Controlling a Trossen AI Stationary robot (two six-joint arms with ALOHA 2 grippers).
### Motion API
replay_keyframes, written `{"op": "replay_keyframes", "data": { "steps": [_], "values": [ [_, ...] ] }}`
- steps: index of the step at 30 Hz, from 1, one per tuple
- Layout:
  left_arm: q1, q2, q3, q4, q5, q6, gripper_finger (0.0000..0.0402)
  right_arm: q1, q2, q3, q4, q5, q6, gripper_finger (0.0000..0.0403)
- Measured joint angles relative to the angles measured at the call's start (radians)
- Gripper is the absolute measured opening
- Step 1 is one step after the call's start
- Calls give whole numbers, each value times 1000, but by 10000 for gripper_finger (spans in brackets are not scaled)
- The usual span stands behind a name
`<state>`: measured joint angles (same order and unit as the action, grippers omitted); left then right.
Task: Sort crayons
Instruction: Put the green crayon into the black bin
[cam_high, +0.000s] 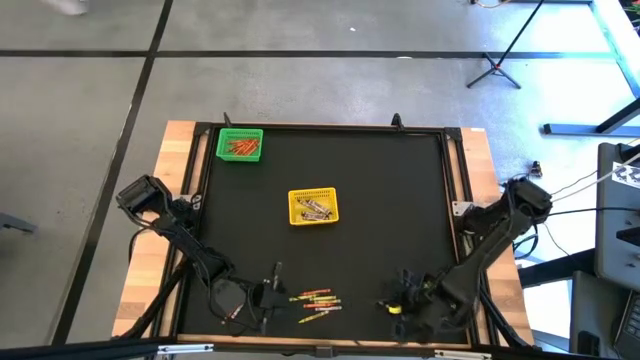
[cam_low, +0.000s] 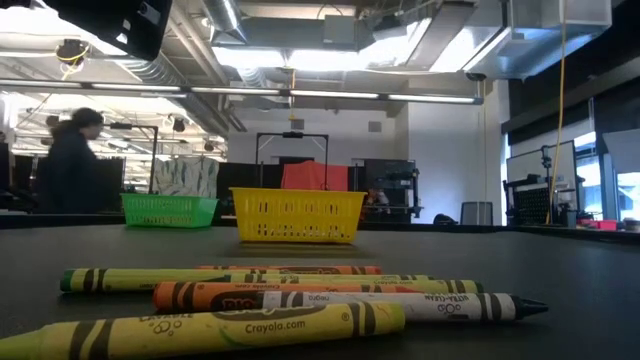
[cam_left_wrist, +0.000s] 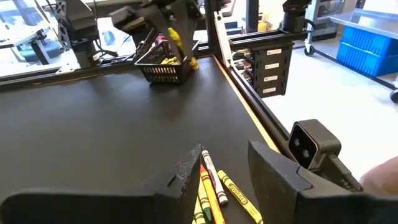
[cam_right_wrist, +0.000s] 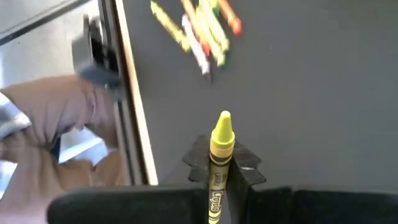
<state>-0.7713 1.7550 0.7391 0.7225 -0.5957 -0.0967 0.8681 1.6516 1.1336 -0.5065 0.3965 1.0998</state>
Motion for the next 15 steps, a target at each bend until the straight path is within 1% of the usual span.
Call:
{"op": "replay_keyframes", "data": {
  "steps": [3, 7, 11, 15],
  "values": [
    [0, 0, 0, 0, 0, 0, 117, 63, 0, 0, -55, -6, 114, 13],
    [0, 0, 0, 0, 0, -6, 117, 146, 0, 0, -168, -13, 293, 28],
    [1, 0, 0, 2, -1, -6, 117, 217, 0, 0, -318, -86, 488, 27],
    [1, 0, 0, 4, -1, -6, 117, 279, 0, 0, -420, -130, 626, 19]
  ]
}}
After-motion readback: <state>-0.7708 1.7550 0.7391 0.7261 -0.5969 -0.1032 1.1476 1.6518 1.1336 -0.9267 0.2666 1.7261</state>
